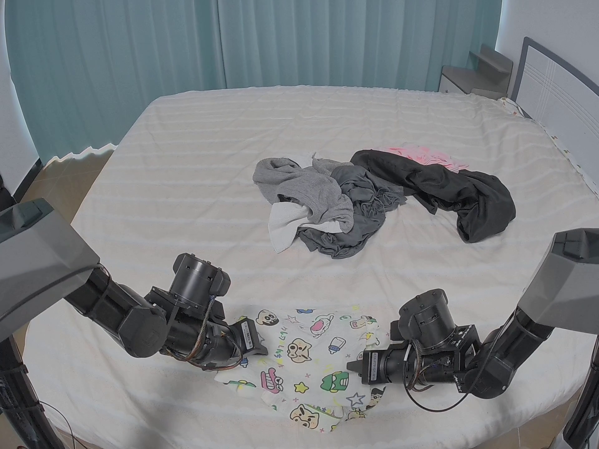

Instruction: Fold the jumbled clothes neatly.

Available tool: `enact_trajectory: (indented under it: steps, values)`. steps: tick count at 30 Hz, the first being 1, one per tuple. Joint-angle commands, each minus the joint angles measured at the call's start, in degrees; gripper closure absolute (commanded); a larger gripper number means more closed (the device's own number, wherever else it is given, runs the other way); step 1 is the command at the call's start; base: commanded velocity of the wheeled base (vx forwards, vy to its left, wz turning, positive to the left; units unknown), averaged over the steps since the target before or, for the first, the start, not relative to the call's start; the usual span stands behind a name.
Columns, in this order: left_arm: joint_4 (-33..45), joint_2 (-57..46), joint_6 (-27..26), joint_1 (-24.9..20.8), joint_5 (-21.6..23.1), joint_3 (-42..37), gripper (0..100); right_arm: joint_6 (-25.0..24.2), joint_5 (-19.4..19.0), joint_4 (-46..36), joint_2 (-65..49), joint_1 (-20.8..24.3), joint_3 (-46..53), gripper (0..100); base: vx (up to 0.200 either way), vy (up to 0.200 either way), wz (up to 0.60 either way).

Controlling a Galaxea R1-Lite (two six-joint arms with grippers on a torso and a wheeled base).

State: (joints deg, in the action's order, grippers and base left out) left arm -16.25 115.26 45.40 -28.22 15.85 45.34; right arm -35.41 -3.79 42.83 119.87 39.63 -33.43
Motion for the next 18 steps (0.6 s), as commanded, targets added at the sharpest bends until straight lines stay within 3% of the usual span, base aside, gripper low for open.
enact_trajectory:
  steps: [1,18]
  values:
    - [-0.01,0.14,-0.05,-0.78,-0.03,-2.01,0,0.08,0.01,-0.02,0.36,0.36,1.70,0,0.000,0.000,0.00]
    - [0.87,1.02,-0.22,-1.49,-3.63,-10.09,0,1.14,2.30,-0.55,1.68,1.33,7.24,0,0.000,0.000,0.00]
